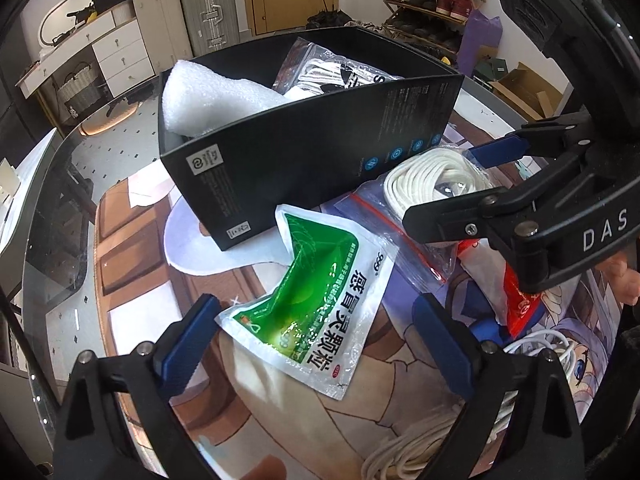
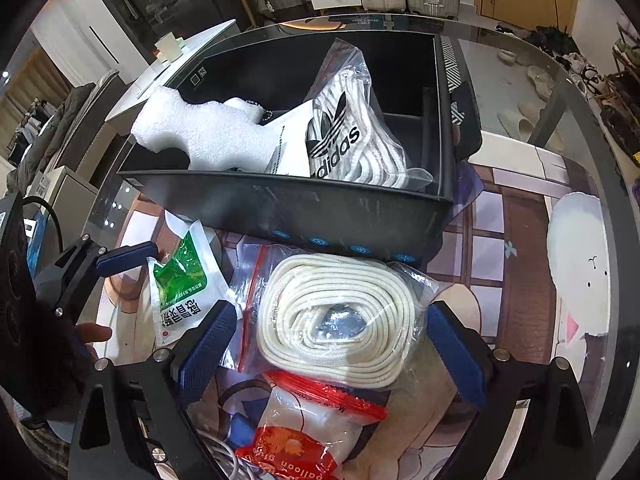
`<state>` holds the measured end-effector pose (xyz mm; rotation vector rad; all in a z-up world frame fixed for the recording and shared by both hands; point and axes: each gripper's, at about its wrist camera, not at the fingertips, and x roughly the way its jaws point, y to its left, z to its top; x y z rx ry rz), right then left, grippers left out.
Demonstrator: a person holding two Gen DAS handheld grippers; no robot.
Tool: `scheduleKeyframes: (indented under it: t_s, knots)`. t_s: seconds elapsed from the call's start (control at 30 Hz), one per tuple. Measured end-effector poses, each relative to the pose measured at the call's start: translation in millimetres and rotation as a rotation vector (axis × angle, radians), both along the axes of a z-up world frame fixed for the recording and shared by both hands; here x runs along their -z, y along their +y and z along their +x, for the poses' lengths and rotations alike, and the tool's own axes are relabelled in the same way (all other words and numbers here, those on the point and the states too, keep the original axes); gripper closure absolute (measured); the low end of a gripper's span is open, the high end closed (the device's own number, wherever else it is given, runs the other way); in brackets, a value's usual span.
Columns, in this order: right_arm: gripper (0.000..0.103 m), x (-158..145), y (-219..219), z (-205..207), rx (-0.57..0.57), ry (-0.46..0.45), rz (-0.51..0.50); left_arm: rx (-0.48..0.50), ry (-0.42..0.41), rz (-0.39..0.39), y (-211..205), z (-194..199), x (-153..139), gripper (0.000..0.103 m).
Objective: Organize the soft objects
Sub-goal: 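Grasp the green medicine packet with the left gripper while the right gripper grasps the bagged white rope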
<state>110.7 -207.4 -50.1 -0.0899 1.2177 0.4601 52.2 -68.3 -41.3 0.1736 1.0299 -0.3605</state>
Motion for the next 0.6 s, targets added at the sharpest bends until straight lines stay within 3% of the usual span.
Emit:
scheduleKeyframes:
  t_s: [0.6]
  knots:
    - [0.005,11.2,39.4,-6.5,-0.023,-0.047,-0.118,-0.049,-0.002,-0.002,2.9,4.9,1.5,0.014]
